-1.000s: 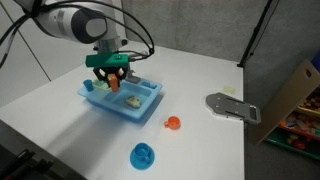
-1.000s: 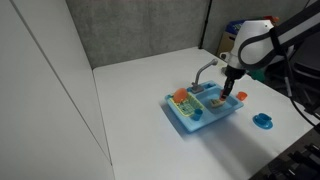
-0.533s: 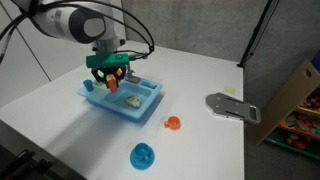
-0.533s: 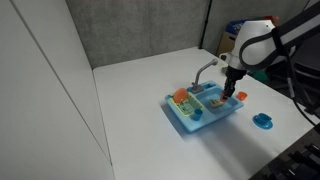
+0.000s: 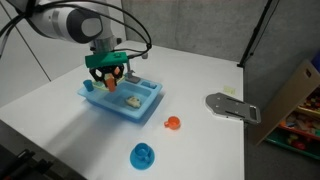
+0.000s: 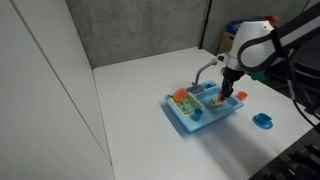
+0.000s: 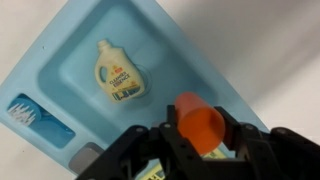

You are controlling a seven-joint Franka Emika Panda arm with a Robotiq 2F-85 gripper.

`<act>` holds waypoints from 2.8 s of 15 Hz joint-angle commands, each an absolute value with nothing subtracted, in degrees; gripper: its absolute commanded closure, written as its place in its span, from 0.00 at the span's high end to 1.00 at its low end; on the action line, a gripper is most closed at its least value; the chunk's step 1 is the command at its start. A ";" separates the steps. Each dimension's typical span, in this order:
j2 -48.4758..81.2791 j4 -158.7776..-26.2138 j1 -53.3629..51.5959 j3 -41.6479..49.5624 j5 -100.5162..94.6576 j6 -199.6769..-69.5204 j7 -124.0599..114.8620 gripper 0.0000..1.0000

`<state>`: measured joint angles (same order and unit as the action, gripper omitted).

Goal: Remove the orange cup from the sink and put it on the countertop next to blue cup

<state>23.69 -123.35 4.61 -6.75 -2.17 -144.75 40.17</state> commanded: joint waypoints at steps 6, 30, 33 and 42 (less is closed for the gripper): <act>22.11 -126.90 5.80 -10.51 -2.22 -149.20 53.46 0.17; 23.80 -128.09 2.93 -11.13 -3.28 -151.85 61.05 0.17; 23.94 -128.38 2.66 -11.28 -3.48 -153.72 61.36 0.17; 25.87 -128.03 2.64 -11.66 -4.42 -155.72 61.39 0.17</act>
<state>25.40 -127.86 2.22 -11.20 -3.27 -154.36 60.21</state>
